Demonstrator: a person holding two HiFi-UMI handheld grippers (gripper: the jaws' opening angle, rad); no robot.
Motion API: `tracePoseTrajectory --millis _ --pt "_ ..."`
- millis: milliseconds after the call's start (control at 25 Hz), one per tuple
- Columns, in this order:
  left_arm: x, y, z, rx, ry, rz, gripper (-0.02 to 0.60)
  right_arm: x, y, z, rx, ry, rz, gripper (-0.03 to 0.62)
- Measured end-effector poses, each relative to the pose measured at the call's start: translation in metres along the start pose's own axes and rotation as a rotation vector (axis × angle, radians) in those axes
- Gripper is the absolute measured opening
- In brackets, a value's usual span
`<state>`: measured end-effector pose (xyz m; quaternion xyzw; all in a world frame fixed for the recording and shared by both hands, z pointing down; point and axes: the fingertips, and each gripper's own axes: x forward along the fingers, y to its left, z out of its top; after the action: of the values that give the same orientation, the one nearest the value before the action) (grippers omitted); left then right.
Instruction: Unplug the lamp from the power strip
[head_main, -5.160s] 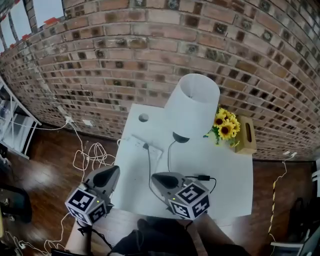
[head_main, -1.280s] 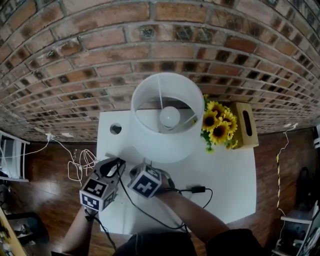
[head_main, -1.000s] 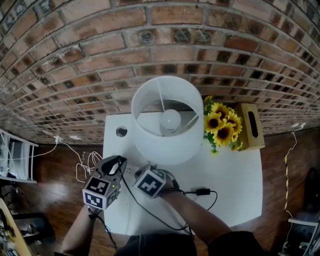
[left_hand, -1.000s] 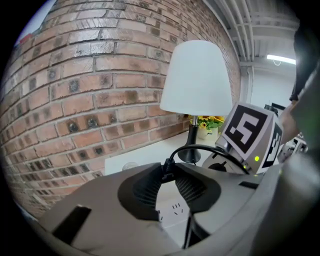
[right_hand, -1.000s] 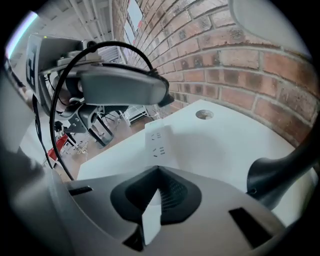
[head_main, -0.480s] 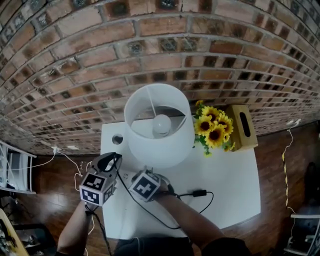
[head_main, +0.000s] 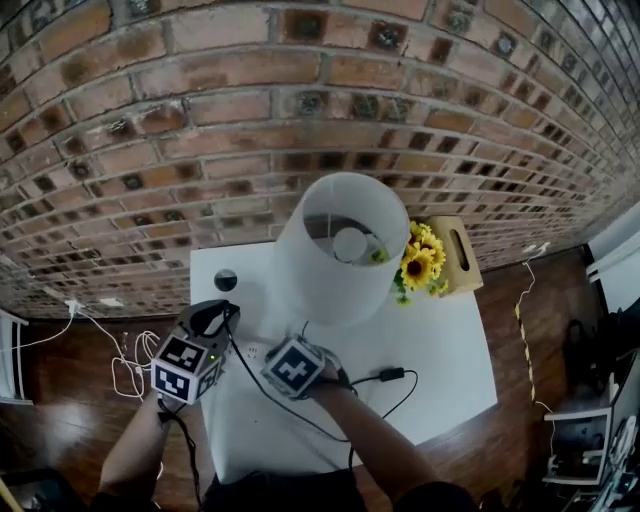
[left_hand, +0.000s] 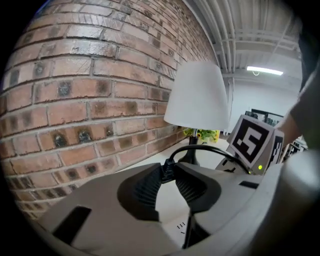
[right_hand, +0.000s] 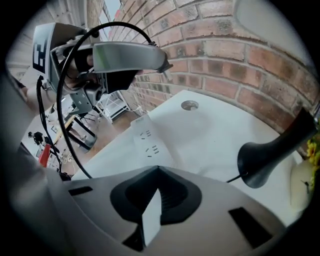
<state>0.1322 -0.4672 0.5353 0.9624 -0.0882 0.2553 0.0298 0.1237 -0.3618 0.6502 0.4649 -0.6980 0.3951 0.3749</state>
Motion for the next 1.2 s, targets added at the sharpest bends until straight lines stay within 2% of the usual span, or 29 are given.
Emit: tracePoseTrajectory --millis 320,560,720,920,1080,1200 --pt "-0.012 0.029 -0.008 -0.016 -0.021 -0.057 0.109 0.001 0.003 0.000 0.039 0.094 -0.101 -0.002" --pt "-0.003 0.048 -0.017 -0.006 0.016 -0.073 0.110 0.002 0.002 0.004 0.055 0.092 -0.142 0.000" --pt "0.017 0.057 -0.022 0.003 0.045 -0.068 0.110 0.002 0.004 0.004 0.075 0.070 -0.143 0.000" --pt "0.047 0.073 -0.022 0.031 0.049 -0.025 0.110 0.002 0.005 0.007 0.103 0.008 -0.118 0.000" --pt "0.069 0.084 -0.032 -0.003 0.067 -0.033 0.112 0.001 0.004 0.007 0.100 -0.005 -0.121 0.000" --pt "0.083 0.089 -0.048 -0.022 0.119 -0.027 0.112 0.002 0.008 0.007 0.104 -0.020 -0.105 0.000"
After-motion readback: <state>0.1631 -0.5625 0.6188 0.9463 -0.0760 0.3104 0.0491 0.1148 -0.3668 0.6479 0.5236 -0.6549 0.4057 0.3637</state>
